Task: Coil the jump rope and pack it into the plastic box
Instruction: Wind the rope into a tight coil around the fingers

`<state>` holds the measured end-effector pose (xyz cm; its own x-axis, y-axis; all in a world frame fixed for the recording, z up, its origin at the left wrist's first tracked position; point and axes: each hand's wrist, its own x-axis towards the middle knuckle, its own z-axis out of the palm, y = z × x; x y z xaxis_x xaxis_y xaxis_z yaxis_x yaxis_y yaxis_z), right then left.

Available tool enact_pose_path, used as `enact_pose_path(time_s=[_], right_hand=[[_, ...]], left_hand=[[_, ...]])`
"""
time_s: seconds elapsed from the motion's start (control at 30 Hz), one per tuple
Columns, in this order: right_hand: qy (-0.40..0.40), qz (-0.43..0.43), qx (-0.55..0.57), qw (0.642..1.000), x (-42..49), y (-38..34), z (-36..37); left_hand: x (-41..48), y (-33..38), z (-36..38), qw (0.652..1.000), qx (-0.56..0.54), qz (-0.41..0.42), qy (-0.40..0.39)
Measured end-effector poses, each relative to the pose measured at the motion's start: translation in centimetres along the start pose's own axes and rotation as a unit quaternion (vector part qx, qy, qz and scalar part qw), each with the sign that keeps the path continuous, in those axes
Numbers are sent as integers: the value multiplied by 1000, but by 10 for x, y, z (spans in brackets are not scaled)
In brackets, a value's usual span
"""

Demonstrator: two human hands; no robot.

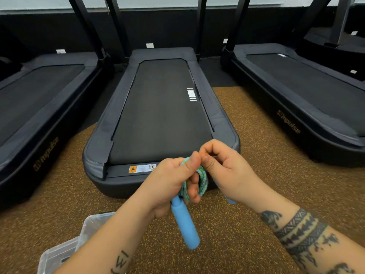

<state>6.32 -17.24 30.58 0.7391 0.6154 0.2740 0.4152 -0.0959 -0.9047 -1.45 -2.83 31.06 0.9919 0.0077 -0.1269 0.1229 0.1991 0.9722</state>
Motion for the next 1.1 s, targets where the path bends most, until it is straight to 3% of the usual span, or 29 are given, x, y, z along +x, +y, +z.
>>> enact_pose_path(time_s=[0.23,0.33,0.67,0.87,1.0,1.1], right_hand=[[-47,25,192,980,-11,4,33],[-44,23,172,984,-13,6,41],[155,36,77,984,-5,0,49],[227,96,153,957,7,-3,44],[269,65,129,952,18,-6,27],[285,55,115,950,19,-7,23]], left_hand=[[4,6,-5,989,-104,-83,59],[8,5,-7,989,-59,-69,116],[13,3,-2,980,-40,26,193],[10,-6,3,978,-161,34,129],[1,-9,3,991,-76,-17,107],[-2,-8,6,986,-59,10,156]])
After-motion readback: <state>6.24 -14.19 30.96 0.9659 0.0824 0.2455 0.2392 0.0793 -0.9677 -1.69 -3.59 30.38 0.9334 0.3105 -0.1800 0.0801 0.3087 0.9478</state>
